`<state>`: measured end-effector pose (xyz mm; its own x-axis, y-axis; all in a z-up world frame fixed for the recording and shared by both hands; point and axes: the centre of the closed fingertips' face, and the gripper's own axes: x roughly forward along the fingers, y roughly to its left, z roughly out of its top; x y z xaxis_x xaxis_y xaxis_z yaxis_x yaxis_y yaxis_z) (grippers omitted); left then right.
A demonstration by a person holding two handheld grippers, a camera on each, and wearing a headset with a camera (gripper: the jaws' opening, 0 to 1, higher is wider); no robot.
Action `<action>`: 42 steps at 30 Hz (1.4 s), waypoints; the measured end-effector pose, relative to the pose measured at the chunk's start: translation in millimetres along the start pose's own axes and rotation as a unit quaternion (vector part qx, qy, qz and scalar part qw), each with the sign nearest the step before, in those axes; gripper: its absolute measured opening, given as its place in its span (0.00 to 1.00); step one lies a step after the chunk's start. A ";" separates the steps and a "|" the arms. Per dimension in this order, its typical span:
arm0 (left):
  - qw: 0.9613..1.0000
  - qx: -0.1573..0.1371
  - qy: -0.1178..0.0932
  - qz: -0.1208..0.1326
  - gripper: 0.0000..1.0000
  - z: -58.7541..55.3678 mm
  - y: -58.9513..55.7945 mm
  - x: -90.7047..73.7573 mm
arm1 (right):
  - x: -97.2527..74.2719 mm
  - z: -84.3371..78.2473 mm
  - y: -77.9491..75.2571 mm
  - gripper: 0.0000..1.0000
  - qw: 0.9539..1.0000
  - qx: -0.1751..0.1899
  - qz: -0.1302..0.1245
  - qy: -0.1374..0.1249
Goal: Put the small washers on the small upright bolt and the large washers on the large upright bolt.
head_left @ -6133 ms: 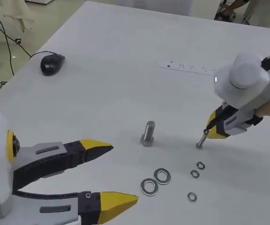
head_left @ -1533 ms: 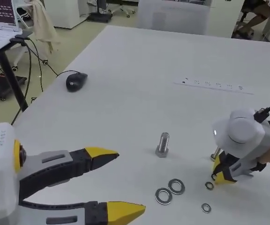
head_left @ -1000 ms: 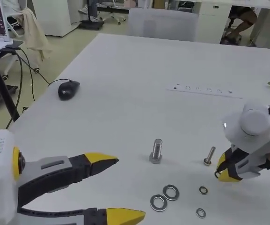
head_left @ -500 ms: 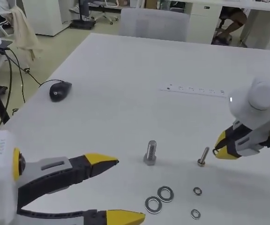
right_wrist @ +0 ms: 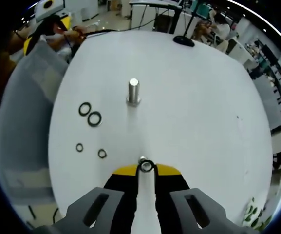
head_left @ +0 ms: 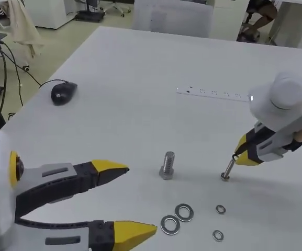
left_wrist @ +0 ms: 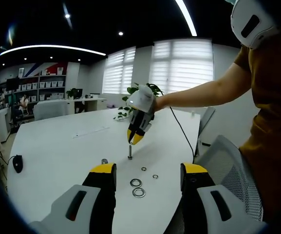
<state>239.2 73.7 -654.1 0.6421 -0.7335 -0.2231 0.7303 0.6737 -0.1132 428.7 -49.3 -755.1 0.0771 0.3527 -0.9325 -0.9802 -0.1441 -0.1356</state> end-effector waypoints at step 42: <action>1.000 -0.020 0.002 0.016 0.52 -10.7 10.1 -1.6 | 48.4 -19.8 2.2 0.13 0.999 -0.023 0.023 0.036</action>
<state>243.1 82.6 -665.2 0.6636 -0.7114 -0.2314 0.6998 0.6996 -0.1443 433.9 -50.8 -807.2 0.0460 0.2770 -0.9598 -0.9738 -0.2018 -0.1049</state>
